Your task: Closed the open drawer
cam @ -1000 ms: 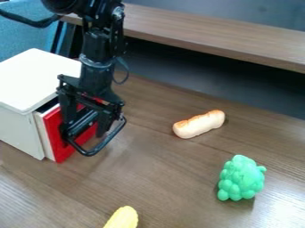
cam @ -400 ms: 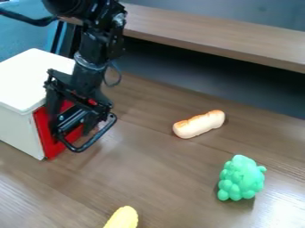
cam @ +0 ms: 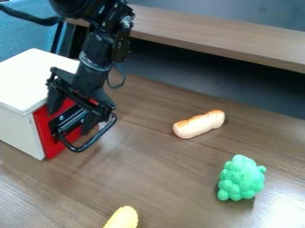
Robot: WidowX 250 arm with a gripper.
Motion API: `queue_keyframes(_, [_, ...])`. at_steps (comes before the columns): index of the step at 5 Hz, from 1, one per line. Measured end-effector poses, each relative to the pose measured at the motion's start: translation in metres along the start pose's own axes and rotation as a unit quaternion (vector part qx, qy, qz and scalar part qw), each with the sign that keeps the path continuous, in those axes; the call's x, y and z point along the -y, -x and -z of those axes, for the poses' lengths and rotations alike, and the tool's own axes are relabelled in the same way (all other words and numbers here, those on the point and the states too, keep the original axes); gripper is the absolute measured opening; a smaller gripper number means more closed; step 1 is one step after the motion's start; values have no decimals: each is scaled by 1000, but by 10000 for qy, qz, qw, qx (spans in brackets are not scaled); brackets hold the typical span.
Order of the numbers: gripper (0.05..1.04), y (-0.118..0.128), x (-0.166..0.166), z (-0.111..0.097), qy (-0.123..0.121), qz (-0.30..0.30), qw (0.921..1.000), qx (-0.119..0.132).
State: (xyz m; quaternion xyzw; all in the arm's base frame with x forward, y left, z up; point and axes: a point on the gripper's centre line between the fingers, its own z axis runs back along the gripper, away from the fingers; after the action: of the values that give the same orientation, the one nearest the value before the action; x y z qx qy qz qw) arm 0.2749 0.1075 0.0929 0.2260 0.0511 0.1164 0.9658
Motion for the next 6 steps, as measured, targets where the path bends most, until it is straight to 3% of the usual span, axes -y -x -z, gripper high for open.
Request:
queue_keyframes(1, [1000, -2, 13, 0, 516, 253, 9983, 44])
queue_keyframes(2, [1000, -3, 28, 0, 1307, 603, 9895, 126])
queue_keyframes(3, [1000, -9, 47, -15, 1860, 878, 9781, 316])
queue_keyframes(5, [1000, -2, 74, -54, 2287, 1562, 9604, 304])
queue_keyframes(6, [1000, 5, 74, -75, 2290, 1740, 9561, 565])
